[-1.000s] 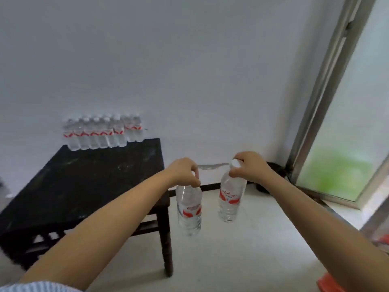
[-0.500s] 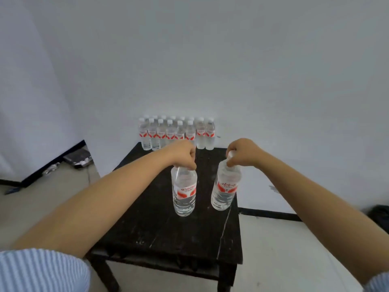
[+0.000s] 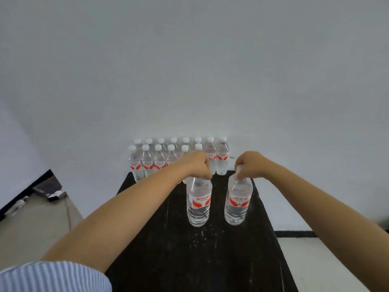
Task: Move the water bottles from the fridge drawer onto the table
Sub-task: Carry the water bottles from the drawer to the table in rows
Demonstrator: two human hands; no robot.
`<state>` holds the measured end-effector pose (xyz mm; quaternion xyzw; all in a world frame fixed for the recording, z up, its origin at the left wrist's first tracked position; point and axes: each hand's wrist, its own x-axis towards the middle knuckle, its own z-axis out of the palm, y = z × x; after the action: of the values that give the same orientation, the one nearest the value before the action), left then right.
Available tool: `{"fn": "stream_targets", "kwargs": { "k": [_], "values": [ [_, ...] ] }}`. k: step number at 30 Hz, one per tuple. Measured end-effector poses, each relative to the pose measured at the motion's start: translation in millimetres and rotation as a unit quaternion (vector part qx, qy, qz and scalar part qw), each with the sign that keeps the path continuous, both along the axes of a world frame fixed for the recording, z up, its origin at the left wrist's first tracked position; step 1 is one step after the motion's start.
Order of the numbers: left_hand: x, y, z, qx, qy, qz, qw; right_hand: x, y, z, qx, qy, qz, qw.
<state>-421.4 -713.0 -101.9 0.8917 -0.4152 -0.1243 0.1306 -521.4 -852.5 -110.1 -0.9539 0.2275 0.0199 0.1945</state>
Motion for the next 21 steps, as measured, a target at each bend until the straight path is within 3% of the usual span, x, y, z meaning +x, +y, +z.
{"fn": "stream_targets", "kwargs": {
  "k": [6,14,21],
  "values": [
    [81.1,-49.0,-19.9,-0.006,0.007,-0.065,0.998,69.1,-41.6,-19.3,0.029,0.042,-0.057,0.997],
    [156.2,-126.5,-60.4,-0.019,0.028,-0.084,0.996,142.3,-98.5,-59.9,-0.010,0.065,-0.035,0.997],
    [209.7,-191.4,-102.3,0.015,-0.006,-0.110,0.994,211.1,-146.9,-101.9,-0.027,0.064,0.001,0.998]
  ]
}}
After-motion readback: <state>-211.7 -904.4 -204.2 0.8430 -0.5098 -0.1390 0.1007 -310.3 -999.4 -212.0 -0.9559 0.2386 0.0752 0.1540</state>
